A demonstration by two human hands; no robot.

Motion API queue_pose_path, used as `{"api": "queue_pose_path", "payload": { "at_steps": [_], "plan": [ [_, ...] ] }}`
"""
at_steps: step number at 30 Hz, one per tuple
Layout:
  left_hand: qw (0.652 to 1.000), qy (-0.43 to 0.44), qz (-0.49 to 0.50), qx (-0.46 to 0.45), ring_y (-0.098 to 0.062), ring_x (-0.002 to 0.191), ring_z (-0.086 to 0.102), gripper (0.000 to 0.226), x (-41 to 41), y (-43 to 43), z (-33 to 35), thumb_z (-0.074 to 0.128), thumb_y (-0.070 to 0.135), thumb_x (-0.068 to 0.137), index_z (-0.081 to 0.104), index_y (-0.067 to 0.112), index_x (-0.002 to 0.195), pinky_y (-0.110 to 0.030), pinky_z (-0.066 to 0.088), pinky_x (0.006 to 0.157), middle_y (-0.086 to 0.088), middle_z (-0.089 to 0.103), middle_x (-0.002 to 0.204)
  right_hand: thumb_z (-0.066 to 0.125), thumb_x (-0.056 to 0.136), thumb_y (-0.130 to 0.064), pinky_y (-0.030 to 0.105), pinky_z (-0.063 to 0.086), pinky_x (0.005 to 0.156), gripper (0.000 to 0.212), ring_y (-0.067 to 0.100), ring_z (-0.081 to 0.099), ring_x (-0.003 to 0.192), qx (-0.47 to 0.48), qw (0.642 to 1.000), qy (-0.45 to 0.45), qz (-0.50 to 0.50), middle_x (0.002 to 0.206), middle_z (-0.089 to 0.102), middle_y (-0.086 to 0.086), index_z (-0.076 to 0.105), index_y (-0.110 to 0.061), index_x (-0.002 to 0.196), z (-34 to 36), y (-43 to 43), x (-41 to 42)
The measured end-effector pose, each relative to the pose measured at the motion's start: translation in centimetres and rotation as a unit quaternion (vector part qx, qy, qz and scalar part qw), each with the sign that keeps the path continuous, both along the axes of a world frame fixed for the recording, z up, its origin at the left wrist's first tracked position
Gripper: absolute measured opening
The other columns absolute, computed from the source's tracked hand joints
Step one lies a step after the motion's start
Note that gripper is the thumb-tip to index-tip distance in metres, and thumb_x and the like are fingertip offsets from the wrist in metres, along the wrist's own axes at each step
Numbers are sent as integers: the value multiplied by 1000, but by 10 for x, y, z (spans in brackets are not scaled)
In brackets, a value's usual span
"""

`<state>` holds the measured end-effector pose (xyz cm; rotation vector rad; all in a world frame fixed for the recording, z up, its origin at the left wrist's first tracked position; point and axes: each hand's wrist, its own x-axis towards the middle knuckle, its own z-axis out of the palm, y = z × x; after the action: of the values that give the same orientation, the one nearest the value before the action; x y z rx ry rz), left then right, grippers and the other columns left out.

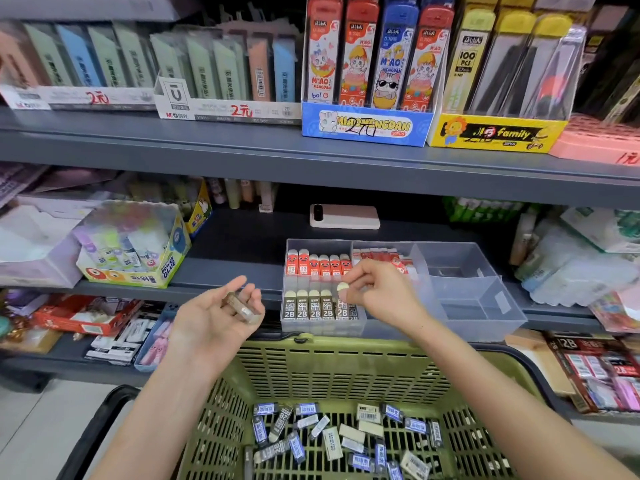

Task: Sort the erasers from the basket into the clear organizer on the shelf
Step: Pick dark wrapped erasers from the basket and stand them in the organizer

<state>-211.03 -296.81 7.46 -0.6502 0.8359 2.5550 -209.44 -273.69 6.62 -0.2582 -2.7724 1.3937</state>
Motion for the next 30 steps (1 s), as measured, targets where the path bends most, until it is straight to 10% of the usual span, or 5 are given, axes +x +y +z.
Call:
{"api": "queue_pose_path", "payload": {
  "at_steps": [12, 18, 25, 27, 30],
  "plan": [
    [939, 262, -20, -221, -24, 91, 71, 30, 7, 7, -6, 67, 8, 68, 63, 6, 98, -30, 59, 69, -12, 74, 92, 72, 74, -37, 34, 35, 74, 13, 24, 50, 81, 456, 869, 179, 74, 74, 59, 2, 78, -26, 80, -3, -12, -1],
    [912, 302, -42, -275, -14, 71, 70, 34, 4, 28, -3, 78, 21, 57, 71, 15, 89, -21, 55, 63, 2, 72, 77, 67, 82, -38, 29, 37, 79, 16, 8, 51, 86, 86, 980, 159, 84, 85, 65, -13, 71, -30, 95, 21, -24, 13],
    [869, 354, -125, -321, -15, 87, 70, 43, -1, 57, 7, 76, 34, 63, 69, 18, 103, -22, 55, 75, -4, 75, 92, 76, 72, -4, 27, 46, 66, 49, 8, 48, 63, -108, 981, 114, 110, 71, 54, -4, 55, -37, 100, 35, -27, 21],
    [814, 401, -151, -392, -8, 92, 68, 32, -2, 58, 5, 71, 36, 73, 69, 25, 102, -21, 53, 81, 7, 74, 95, 77, 71, -2, 36, 50, 70, 46, 13, 51, 62, -122, 984, 115, 61, 70, 58, 3, 56, -35, 94, 37, -14, 18],
    [566, 525, -156, -616, 2, 107, 56, 22, -4, 55, -6, 59, 44, 90, 70, 31, 103, -25, 40, 96, 26, 64, 108, 79, 71, -10, 42, 52, 74, 37, 14, 56, 60, -103, 989, 102, -3, 65, 60, 0, 54, -32, 89, 34, 6, 10]
  ]
}}
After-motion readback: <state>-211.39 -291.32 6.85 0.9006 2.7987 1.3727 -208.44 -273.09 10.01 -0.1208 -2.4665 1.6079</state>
